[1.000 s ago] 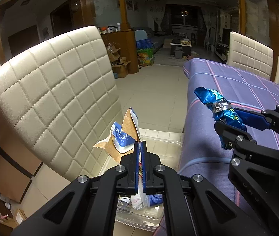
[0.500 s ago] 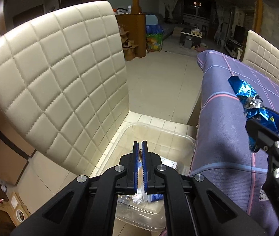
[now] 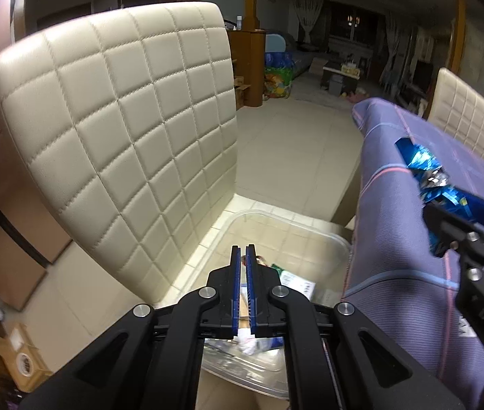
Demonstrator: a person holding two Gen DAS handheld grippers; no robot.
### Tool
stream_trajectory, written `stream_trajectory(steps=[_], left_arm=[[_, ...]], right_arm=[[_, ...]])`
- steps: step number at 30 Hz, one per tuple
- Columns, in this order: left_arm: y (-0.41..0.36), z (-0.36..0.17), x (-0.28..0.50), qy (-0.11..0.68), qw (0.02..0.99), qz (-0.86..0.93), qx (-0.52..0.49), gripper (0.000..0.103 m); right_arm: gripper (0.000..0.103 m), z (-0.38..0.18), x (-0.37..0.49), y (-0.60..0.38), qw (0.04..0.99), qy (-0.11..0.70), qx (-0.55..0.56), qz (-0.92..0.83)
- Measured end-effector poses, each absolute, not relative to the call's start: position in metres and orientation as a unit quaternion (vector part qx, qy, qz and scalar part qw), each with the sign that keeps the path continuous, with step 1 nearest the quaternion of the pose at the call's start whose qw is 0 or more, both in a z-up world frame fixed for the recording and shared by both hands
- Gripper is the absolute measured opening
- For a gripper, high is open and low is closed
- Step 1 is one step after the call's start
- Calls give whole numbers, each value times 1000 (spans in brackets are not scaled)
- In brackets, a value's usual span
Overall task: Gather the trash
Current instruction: 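Open the right gripper over the bin to drop the blue wrapper, then move both grippers back over the table toward the gold wrapper and white tin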
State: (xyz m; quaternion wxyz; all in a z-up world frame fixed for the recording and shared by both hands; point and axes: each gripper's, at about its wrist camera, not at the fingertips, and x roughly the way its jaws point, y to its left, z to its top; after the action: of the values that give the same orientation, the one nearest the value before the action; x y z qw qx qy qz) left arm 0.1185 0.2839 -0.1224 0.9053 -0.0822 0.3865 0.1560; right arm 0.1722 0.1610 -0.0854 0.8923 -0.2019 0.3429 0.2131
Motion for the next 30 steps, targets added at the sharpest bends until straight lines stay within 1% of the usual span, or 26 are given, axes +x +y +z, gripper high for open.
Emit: stream_trajectory(steps=[6,7,8,9,10,12,16,20,23,26,30], left_arm=[[302,-128,115,399,893,174,-114,4],[305,-129,114,401,891,175,-120,4],[309,-130,114,402,889,178,-124,4],[311,-131,113,403,888,184,-125,4],[312,-131,113,406,886,188,-124,4],[314,-133,113,411,882,196,-123,4],[307,-129,109,396,891,189,-114,4],[293,-120,108,378,902,188,-89,4],[273,-111,108,346,917,194,-40,4],[255,-102,109,326,927,186,-13,1],[239,-94,118,328,929,172,-1,1]], right_arm=[[36,-91,175,169,889,345,-207,217],[43,-92,175,170,888,347,-208,218],[68,-93,175,171,887,349,-208,219],[79,-93,175,171,890,344,-209,213],[86,-91,172,169,898,329,-208,206],[86,-90,168,168,903,313,-217,197],[86,-92,169,165,904,316,-219,187],[86,-96,172,153,903,329,-208,184],[86,-95,171,143,905,330,-201,181],[86,-91,169,130,909,325,-193,175],[86,-84,170,109,914,325,-175,167]])
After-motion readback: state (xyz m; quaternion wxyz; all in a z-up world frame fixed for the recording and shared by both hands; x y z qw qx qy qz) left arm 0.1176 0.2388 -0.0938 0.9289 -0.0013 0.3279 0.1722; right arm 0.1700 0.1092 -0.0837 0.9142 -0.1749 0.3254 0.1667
